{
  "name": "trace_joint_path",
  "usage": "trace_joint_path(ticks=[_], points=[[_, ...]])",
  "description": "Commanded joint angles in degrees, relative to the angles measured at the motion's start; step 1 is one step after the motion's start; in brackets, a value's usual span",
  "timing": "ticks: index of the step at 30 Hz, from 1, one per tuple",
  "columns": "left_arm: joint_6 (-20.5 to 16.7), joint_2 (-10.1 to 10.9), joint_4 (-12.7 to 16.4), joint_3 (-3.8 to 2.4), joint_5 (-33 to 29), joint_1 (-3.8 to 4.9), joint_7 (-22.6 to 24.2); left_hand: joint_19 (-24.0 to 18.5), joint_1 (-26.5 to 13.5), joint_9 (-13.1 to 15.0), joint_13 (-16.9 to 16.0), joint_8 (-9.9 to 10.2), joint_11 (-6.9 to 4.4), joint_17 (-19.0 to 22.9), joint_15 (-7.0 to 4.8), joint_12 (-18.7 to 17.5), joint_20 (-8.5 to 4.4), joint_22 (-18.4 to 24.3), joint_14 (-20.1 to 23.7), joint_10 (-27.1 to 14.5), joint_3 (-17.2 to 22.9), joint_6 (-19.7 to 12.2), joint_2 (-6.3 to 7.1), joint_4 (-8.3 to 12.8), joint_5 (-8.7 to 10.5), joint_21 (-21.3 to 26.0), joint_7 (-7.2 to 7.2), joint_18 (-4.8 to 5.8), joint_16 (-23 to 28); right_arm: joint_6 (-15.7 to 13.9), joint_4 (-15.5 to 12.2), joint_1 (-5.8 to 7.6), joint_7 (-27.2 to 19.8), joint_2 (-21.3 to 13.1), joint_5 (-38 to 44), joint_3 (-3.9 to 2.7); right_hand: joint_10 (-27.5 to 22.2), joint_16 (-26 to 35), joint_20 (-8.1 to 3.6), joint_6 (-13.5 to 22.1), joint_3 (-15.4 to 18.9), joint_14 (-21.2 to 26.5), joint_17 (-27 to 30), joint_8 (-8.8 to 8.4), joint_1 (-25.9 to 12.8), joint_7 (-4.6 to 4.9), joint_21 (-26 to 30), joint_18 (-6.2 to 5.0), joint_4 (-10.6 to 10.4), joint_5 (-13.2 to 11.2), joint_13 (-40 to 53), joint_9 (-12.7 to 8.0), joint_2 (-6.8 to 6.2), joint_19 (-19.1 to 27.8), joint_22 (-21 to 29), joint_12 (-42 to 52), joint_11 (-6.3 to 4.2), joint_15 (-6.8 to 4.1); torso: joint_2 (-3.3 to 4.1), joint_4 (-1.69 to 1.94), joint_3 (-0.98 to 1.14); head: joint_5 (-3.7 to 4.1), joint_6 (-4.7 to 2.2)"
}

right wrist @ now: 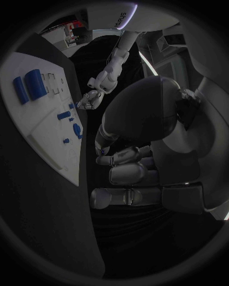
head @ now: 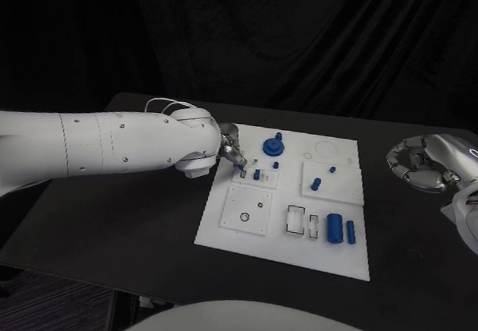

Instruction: Assemble the parts on the task board

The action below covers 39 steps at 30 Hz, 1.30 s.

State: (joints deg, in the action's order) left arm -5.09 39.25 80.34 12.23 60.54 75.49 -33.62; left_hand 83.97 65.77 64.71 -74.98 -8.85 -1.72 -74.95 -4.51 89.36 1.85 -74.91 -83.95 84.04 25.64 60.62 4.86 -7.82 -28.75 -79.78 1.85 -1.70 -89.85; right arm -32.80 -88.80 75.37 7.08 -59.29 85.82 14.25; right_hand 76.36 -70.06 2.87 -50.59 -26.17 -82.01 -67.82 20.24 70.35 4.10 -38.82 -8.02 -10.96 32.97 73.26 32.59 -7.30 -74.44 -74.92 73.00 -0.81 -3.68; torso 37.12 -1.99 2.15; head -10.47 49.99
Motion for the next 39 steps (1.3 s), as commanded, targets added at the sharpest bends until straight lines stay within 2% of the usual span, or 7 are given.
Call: trace_joint_path(ticks=[1, 9, 14, 21, 25, 39], points=[[0.57, 0.12, 0.40, -0.03, 0.62, -0.38, 0.05, 1.74, -0.38, -0.04, -14.79, 0.05, -0.47, -15.05, -0.54, 0.10, -0.43, -12.04, -6.05, 5.61, 0.29, 0.52, -0.26, 0.02, 0.09, -0.31, -0.14, -0.58, -0.15, 0.07, -0.14, -0.13, 1.26, -0.10, 0.35, -0.05, -0.30, 0.19, -0.21, 0.02, 0.01, 0.25, 0.07, 0.40, 0.64, -0.01, 0.24, 0.00, 0.25, 0.17, -0.05, 0.07, -0.10, -0.03, -4.45, -0.18, -0.06, -0.21, -0.05, 0.07, 0.04, 0.03, 0.01], [0.43, 0.07, 0.69, -0.03, 0.63, -0.99, 0.14, 1.72, -0.52, -0.07, -14.76, 0.06, -0.49, -15.05, -0.55, 0.01, -0.44, -12.02, -6.05, 5.56, 0.41, 0.57, -0.35, -0.01, 0.02, -0.23, -0.16, -0.60, -0.15, 0.20, -0.15, -0.13, 1.35, -0.10, 0.35, -0.05, -0.35, 0.20, -0.21, 0.02, -0.01, 0.26, 0.08, 0.40, 0.68, -0.01, 0.25, 0.00, 0.29, 0.17, -0.10, 0.08, -0.08, -0.03, -4.45, -0.23, -0.06, -0.21, 0.01, 0.02, 0.06, -0.10, 0.01], [0.50, -0.06, 0.69, -0.03, 0.63, -1.11, 0.21, 1.70, -0.55, -0.08, -14.78, 0.07, -0.50, -15.05, -0.55, 0.06, -0.44, -12.01, -6.05, 5.59, 0.44, 0.57, -0.37, -0.02, 0.00, -0.19, -0.16, -0.61, -0.15, 0.23, -0.15, -0.13, 1.35, -0.06, 0.35, -0.05, -0.35, 0.20, -0.21, 0.02, -0.01, 0.26, 0.08, 0.40, 0.68, -0.01, 0.25, 0.00, 0.29, 0.17, -0.10, 0.08, -0.08, -0.03, -4.45, -0.23, -0.06, -0.21, 0.00, 0.04, 0.08, -0.09, 0.01], [0.98, -0.14, 0.46, -0.03, 0.63, -1.27, 0.36, 1.67, -0.61, -0.09, -14.71, 0.07, -0.50, -15.05, -0.55, -0.09, -0.45, -11.98, -6.05, 5.49, 0.51, 0.60, -0.41, -0.02, -0.03, -0.11, -0.16, -0.63, -0.15, 0.35, -0.10, -0.13, 1.39, -0.03, 0.35, -0.05, -0.34, 0.19, -0.21, 0.02, -0.04, 0.26, 0.06, 0.42, 0.74, -0.01, 0.32, -0.01, 0.35, 0.17, -0.08, 0.10, -0.06, -0.01, -4.44, -0.23, -0.06, -0.21, -0.03, 0.13, 0.00, -0.09, 0.01], [1.14, -0.19, 0.39, -0.03, 0.63, -1.42, 0.46, 1.67, -0.61, -0.09, -14.71, 0.07, -0.50, -15.05, -0.55, -0.09, -0.45, -11.98, -6.05, 5.49, 0.51, 0.60, -0.41, -0.02, -0.03, -0.11, -0.16, -0.63, -0.15, 0.38, -0.07, -0.13, 1.36, 0.02, 0.35, -0.05, -0.33, 0.21, -0.21, 0.02, -0.08, 0.26, 0.08, 0.43, 0.82, -0.02, 0.31, -0.01, 0.43, 0.18, -0.07, 0.12, -0.01, -0.02, -4.44, -0.22, -0.06, -0.21, -0.02, 0.01, 0.02, -0.25, 0.01], [1.07, -0.50, 0.02, -0.03, 0.63, -1.72, 0.99, 1.63, -0.70, -0.11, -14.63, 0.10, -0.51, -15.05, -0.56, -0.28, -0.46, -11.94, -6.05, 5.38, 0.71, 0.62, -0.56, -0.01, -0.09, 0.01, -0.17, -0.65, -0.15, 0.50, 0.03, -0.14, 1.33, 0.07, 0.35, -0.05, -0.31, 0.20, -0.21, 0.03, -0.15, 0.25, 0.05, 0.45, 0.97, -0.01, 0.32, -0.01, 0.57, 0.18, -0.06, 0.15, 0.03, -0.02, -4.45, -0.21, -0.07, -0.21, -0.03, 0.03, -0.05, -0.32, 0.01]])
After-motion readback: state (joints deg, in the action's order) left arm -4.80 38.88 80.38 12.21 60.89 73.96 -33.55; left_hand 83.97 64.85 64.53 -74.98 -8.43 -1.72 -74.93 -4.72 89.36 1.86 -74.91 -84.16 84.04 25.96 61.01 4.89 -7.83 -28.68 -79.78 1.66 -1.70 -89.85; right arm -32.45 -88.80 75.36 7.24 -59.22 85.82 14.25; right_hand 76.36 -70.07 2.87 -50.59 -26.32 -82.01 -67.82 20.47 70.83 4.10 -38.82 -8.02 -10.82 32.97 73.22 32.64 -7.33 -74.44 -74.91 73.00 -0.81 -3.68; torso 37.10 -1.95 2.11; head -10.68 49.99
